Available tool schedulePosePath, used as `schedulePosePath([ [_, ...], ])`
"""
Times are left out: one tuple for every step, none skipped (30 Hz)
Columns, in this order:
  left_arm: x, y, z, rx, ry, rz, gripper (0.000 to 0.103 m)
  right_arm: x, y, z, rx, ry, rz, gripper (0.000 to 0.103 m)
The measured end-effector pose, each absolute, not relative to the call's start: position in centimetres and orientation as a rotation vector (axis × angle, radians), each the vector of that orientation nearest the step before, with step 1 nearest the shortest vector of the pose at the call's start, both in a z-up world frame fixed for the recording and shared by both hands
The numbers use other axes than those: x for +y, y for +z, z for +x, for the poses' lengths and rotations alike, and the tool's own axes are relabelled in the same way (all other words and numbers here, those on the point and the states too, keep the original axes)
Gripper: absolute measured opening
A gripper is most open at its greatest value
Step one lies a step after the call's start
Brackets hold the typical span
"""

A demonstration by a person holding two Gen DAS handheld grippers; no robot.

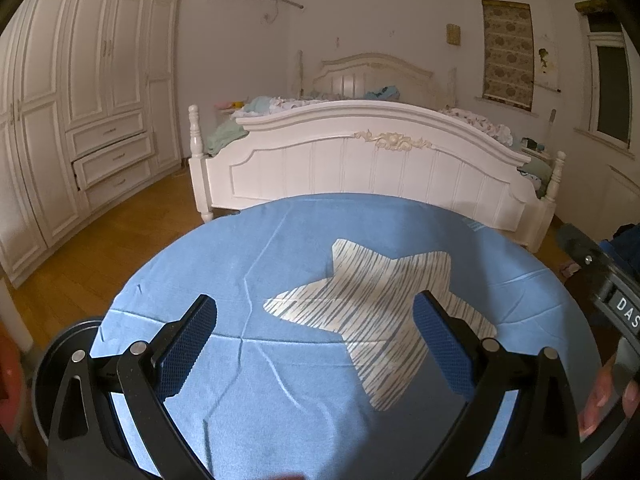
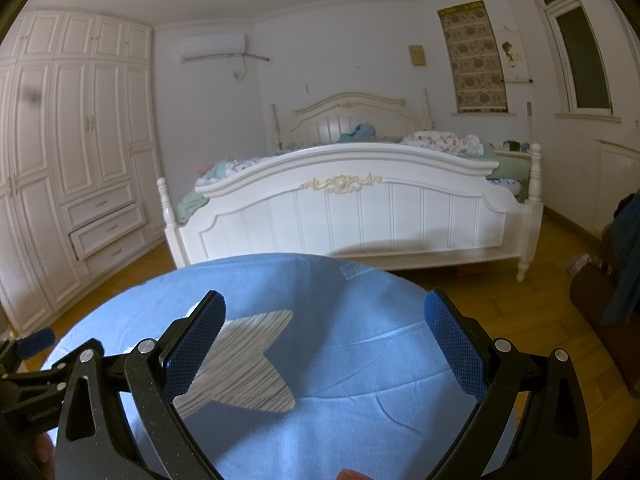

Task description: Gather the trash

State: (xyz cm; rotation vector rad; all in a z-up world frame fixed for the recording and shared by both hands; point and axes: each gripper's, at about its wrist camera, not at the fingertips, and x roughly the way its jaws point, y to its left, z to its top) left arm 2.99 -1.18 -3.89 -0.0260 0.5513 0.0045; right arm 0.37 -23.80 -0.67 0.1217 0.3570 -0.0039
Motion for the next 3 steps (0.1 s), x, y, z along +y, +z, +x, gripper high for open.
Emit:
schedulePosePath([
  [-1.12,-3.93,3.05,0.555,0.003,-0.029,0.098,-23.74,-0.62,0.38,0.356,-0.004,0.122,0.098],
  [-1.03,-3.97,3.13,0.560,0.004,-0.033,0.098,-23.73,-0.61,0.38,0.357,-0.004,0.122,0.098],
  [-0.94,-4.06,3.31,0.569,0.006,-0.035,0.098,-23.74,-0.66,0.33,0.360,-0.005,0.122,0.098],
])
